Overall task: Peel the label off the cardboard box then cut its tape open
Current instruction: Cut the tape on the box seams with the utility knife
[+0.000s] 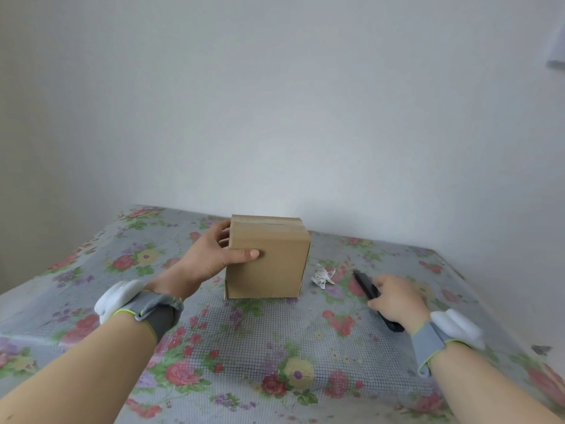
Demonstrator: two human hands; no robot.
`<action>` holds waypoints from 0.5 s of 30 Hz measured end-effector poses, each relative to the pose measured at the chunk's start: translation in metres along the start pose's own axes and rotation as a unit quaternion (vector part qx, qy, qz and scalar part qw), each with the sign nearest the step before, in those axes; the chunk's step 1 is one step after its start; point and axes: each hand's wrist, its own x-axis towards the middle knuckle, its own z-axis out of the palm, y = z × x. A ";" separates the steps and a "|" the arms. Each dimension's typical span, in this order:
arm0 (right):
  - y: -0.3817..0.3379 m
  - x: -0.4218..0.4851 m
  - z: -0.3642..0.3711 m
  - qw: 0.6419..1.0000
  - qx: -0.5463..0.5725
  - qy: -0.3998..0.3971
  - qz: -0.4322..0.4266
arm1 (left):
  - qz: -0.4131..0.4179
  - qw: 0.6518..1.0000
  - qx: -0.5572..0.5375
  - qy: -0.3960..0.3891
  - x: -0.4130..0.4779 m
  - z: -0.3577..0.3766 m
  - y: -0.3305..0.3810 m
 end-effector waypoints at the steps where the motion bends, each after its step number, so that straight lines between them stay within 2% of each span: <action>1: 0.000 0.001 0.000 1.000 0.020 0.005 0.007 | -0.002 1.000 0.005 -0.002 0.000 0.000 0.000; 3: 0.001 0.007 -0.001 0.988 0.149 0.010 0.028 | -0.006 1.000 0.010 -0.006 0.000 -0.002 0.000; 4: 0.001 0.010 -0.002 0.963 0.267 0.011 0.043 | -0.006 1.000 0.009 -0.009 0.001 -0.002 0.001; 6: -0.002 0.013 -0.004 0.858 0.509 0.003 0.071 | -0.004 1.000 0.008 -0.011 0.001 -0.001 0.002; 7: -0.003 0.014 -0.007 0.805 0.588 -0.007 0.074 | -0.001 1.000 0.005 -0.012 0.001 0.000 0.003; 9: -0.007 0.011 -0.012 0.739 0.670 -0.045 0.064 | 0.004 1.000 -0.002 -0.014 0.000 0.002 0.005; 11: -0.010 0.006 -0.017 0.717 0.691 -0.082 0.041 | 0.008 1.000 -0.001 -0.015 0.000 0.006 0.007; 15: -0.014 0.002 -0.016 0.727 0.680 -0.096 0.008 | 0.009 1.000 -0.004 -0.009 -0.002 0.008 0.009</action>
